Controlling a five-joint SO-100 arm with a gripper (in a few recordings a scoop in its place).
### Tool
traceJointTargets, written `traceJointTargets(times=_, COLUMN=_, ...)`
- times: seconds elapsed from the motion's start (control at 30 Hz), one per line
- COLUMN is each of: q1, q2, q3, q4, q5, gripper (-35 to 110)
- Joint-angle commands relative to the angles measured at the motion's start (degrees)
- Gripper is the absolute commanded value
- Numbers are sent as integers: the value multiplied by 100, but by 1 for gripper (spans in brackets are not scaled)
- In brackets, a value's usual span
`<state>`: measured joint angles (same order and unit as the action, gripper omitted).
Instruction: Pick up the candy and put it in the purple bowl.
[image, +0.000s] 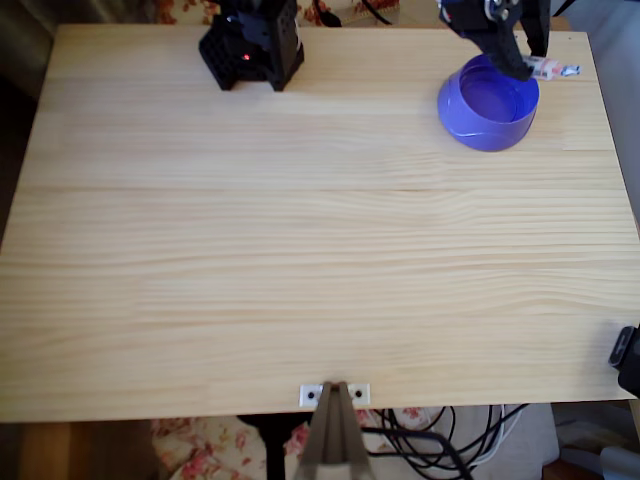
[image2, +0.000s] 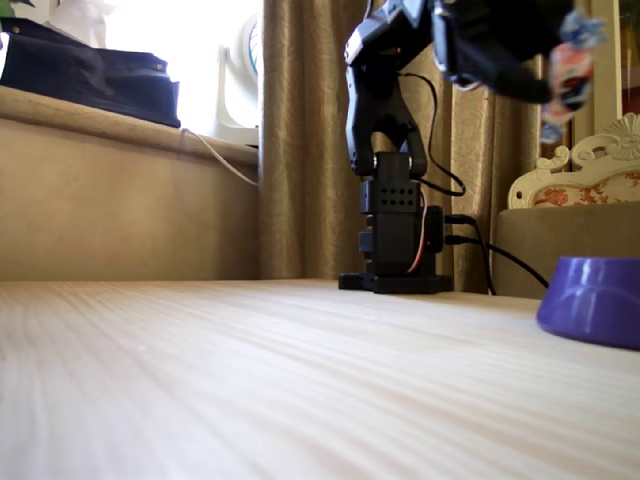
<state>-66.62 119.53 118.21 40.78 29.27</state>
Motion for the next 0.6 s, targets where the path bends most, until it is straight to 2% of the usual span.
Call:
traceJointTargets(times=0.0, q1=-211, q2=-132, q3=-123, q4=-343, q5=79, gripper=0)
traceJointTargets(times=0.57, q1=-782, q2=-457, q3=237, q4=-782, q5=237, gripper=0)
